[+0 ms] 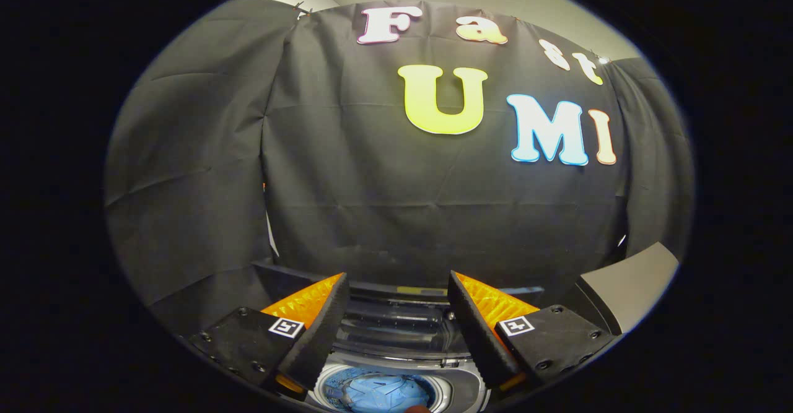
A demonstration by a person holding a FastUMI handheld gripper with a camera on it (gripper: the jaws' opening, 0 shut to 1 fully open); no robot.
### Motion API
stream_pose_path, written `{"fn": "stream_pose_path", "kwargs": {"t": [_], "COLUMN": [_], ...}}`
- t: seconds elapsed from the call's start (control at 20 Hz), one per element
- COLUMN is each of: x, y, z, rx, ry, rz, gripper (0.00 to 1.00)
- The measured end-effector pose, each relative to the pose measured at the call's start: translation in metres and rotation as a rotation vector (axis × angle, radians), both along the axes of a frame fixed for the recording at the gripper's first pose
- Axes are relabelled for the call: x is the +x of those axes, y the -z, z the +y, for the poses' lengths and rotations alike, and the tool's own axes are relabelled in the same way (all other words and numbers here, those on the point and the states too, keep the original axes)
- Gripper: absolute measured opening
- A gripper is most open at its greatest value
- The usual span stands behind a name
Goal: Put the clothes into the washing machine and then close the washing machine lid.
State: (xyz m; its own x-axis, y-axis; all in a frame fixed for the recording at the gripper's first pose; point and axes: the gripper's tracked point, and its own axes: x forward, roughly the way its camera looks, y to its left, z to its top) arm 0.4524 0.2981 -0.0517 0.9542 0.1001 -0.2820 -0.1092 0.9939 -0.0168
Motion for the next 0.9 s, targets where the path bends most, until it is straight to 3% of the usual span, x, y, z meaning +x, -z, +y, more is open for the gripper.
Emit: {"fn": "stream_pose_path", "kwargs": {"t": [0.5, 0.9], "x": [0.048, 0.05], "y": [0.026, 0.031], "z": [0.01, 0.008], "rx": [0.008, 0.055], "ry": [0.04, 0.064], "rz": [0.05, 0.055], "gripper": [0.98, 0.99]}}
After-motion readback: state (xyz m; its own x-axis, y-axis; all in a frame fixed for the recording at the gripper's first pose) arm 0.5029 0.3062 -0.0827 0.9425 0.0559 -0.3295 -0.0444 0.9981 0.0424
